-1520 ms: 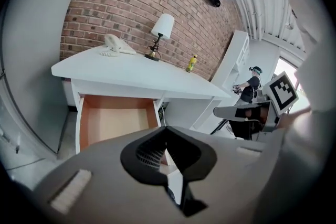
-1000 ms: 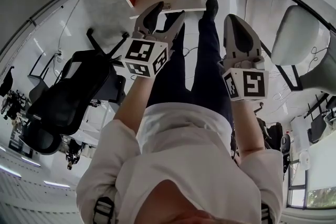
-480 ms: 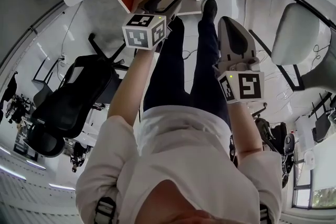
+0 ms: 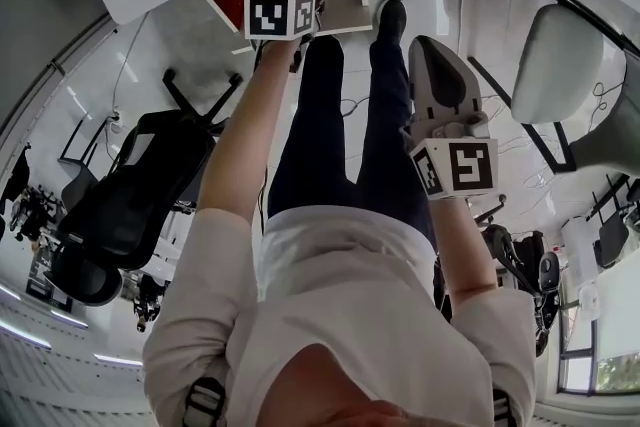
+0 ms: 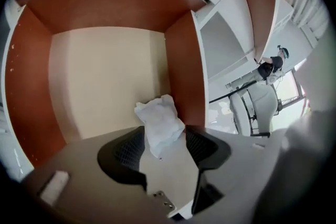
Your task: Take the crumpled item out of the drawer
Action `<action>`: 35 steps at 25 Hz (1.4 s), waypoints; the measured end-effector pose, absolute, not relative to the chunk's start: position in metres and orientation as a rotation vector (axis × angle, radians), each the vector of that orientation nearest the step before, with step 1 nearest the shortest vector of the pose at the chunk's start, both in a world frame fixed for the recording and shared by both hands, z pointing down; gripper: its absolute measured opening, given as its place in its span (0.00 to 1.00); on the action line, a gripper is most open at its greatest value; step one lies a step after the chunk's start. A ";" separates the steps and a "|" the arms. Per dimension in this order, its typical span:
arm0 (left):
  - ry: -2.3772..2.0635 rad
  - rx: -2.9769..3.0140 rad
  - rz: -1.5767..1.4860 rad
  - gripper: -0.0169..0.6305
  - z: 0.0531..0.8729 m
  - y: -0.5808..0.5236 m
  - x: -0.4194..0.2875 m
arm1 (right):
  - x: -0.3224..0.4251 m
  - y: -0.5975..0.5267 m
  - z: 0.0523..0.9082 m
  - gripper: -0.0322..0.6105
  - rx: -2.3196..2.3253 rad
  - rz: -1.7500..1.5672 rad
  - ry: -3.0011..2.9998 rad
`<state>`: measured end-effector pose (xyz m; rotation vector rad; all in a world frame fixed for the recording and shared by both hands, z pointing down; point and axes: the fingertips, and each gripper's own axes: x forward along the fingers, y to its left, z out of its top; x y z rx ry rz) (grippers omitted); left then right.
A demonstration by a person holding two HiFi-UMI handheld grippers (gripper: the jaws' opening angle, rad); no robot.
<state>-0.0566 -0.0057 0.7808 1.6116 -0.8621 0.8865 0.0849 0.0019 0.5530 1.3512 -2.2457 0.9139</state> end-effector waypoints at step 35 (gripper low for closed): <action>-0.838 1.683 1.060 0.04 0.826 0.004 -0.054 | 0.076 0.015 0.572 0.06 1.308 0.953 -2.232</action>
